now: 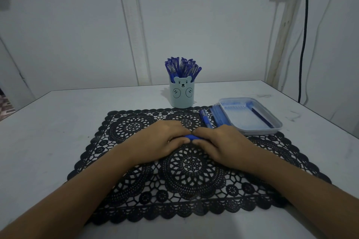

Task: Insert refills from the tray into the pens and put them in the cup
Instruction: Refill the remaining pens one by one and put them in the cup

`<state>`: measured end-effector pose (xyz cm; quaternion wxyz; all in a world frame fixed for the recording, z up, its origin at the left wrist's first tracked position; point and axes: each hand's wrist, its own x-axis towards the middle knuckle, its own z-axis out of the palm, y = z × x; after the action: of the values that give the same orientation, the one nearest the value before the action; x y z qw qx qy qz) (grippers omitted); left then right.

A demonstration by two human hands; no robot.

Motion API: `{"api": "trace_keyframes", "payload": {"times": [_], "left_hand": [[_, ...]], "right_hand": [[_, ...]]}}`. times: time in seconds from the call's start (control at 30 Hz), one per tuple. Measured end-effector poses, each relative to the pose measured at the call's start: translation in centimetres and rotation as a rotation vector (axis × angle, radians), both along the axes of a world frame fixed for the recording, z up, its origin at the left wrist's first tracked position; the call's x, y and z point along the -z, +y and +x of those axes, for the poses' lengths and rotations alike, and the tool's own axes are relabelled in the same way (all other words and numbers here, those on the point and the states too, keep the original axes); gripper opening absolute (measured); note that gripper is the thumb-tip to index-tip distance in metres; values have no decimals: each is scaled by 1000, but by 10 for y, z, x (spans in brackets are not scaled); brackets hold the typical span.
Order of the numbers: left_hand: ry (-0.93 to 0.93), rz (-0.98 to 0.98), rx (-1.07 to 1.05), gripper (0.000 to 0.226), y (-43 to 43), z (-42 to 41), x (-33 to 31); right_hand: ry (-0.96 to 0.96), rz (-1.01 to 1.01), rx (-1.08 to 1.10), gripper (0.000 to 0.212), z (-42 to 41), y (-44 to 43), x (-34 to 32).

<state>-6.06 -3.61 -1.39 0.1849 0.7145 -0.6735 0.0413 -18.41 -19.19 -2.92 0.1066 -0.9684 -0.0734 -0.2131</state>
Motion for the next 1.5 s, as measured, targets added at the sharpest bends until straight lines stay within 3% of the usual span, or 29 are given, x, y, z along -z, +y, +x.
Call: {"api": "trace_keyframes", "payload": {"times": [0.2,0.33,0.5,0.6,0.67,0.73,0.83,0.93,1.03,1.1,1.27,1.4,1.5], "left_hand": [[-50,28,-76,29,2,6,3],[-176,-108,-279,43,10,19,15],[-117,-163,-377,48,10,21,25],[-105,-210,-400,51,8,17,24],[-88,-250,-411,49,9,15,22],[-78,-277,-372,44,9,13,19],[-119,-272,-285,39,7,8,15],[-154,-280,-229,38,5,2,12],[-170,-277,-188,35,4,0,10],[-79,-224,-163,34,3,0,6],[390,1,-129,36,5,-2,-11],[412,34,-123,25,7,2,-10],[351,-16,-171,28,7,4,-4]], "right_hand": [[11,-33,84,31,-3,3,3],[41,59,153,31,-4,0,1],[72,-7,35,35,-4,10,4],[51,-99,111,35,-3,9,8],[-58,21,179,30,-3,6,5],[-150,262,253,31,-3,3,1],[-82,535,295,43,-5,2,-4],[13,583,247,54,-5,3,-4],[39,597,151,40,-3,0,-2],[15,617,96,36,-3,-2,-1],[-57,596,-21,23,-4,-2,-5],[-1,563,-46,7,-6,-6,-4],[-10,577,20,22,-7,-6,-2]]}}
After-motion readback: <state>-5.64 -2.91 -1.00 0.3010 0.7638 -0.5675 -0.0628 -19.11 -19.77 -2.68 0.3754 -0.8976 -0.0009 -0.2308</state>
